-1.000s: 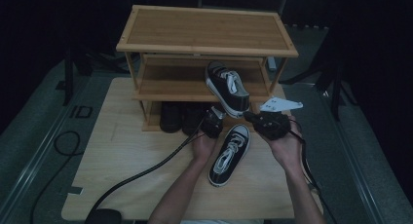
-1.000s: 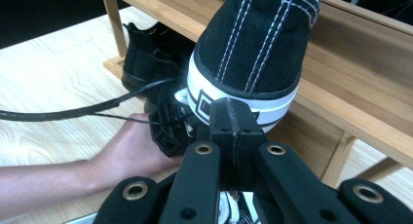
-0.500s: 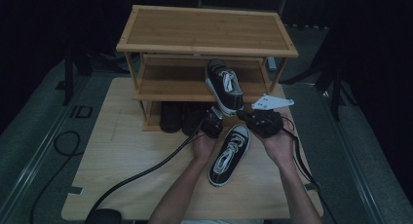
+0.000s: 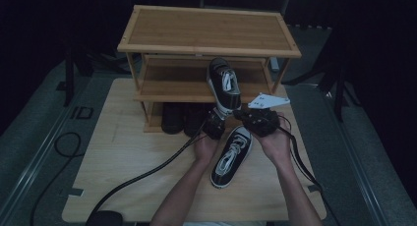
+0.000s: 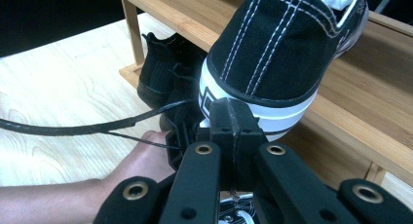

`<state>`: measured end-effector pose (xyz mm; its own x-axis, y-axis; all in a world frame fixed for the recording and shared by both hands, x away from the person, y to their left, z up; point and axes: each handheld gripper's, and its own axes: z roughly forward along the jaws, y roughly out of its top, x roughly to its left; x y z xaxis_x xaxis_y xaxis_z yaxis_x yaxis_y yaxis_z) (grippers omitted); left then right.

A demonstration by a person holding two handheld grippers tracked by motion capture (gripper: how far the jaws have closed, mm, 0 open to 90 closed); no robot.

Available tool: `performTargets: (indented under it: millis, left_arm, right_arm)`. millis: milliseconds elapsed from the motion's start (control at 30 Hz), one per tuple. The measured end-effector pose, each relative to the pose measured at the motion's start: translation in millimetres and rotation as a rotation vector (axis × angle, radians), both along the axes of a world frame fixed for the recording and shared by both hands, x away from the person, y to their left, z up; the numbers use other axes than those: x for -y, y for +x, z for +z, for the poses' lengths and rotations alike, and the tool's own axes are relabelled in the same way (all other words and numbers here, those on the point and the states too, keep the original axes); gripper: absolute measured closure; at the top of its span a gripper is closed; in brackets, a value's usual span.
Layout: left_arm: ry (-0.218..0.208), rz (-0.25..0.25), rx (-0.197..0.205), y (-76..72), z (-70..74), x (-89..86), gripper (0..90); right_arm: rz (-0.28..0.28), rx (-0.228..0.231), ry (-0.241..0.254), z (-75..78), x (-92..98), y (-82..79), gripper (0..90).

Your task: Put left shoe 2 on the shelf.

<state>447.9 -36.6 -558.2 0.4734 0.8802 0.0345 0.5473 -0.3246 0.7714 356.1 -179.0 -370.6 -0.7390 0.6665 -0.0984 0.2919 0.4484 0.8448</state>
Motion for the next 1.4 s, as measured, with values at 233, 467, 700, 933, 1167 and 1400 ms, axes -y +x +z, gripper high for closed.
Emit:
performTargets:
  millis: [233, 467, 700, 933, 1167, 1400]
  left_arm:
    - [-0.006, 0.005, 0.002, -0.1, -0.3, 0.6, 90.0]
    - [-0.022, 0.013, 0.007, -0.1, -1.0, 1.9, 90.0]
    - [-0.012, 0.008, 0.004, -0.1, -0.6, 0.9, 90.0]
    - [-0.012, 0.010, 0.004, -0.2, -0.5, 1.2, 90.0]
    - [-0.013, 0.012, 0.003, -0.3, -0.5, 1.3, 90.0]
    - [-0.014, 0.012, 0.003, -0.2, -0.5, 1.3, 90.0]
  right_arm:
    - [-0.003, 0.002, -0.004, -0.2, -1.5, 5.1, 90.0]
    - [0.006, 0.015, -0.030, 1.1, -10.0, 6.9, 90.0]
    - [0.014, 0.014, -0.021, 0.3, -16.5, 13.6, 90.0]
    - [0.010, 0.017, -0.017, -1.2, -18.1, 20.4, 90.0]
    - [0.007, 0.036, -0.035, 3.0, -25.9, 25.9, 90.0]
    - [0.005, 0.032, -0.051, -0.6, -33.1, 36.6, 90.0]
